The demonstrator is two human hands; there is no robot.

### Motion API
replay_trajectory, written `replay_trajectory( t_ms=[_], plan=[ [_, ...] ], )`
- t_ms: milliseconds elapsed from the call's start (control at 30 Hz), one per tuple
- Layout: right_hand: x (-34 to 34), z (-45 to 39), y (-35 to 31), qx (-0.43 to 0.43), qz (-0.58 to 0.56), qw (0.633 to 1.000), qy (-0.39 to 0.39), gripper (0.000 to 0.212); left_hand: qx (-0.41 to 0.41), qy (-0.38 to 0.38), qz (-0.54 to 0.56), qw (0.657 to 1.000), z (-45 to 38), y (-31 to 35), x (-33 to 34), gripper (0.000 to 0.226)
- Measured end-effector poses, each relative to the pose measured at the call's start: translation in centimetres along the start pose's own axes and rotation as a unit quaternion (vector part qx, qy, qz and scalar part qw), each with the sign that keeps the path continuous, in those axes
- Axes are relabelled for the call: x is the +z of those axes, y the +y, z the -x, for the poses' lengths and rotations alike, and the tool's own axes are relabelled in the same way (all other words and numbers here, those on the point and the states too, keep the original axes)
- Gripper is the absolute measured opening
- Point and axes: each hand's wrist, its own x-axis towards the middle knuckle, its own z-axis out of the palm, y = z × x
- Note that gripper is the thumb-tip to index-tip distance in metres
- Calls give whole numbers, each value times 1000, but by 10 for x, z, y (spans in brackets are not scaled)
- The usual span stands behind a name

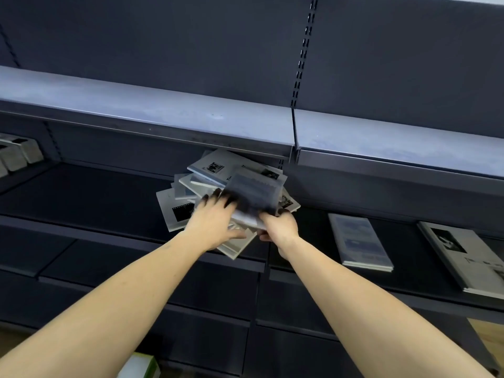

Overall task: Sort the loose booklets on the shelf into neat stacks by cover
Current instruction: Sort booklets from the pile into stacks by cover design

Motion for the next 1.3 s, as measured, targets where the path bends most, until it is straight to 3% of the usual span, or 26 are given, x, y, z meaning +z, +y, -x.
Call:
replay_trajectory(
  t_ms=[200,600,1033,1300],
  plan=[
    [-5,-6,-1,42,11,997,60,29,-80,-46,-47,995,-2,-28,2,104],
    [-38,4,1,18,-57,979,197,45,6,-1,10,1000,-32,-12,11,90],
    [-134,17,21,60,-67,929,360,44,87,-53,26,995,-69,86,13,77],
    [-200,0,45,79,-69,937,334,46,101,-76,42,991,-90,159,31,74]
  ],
)
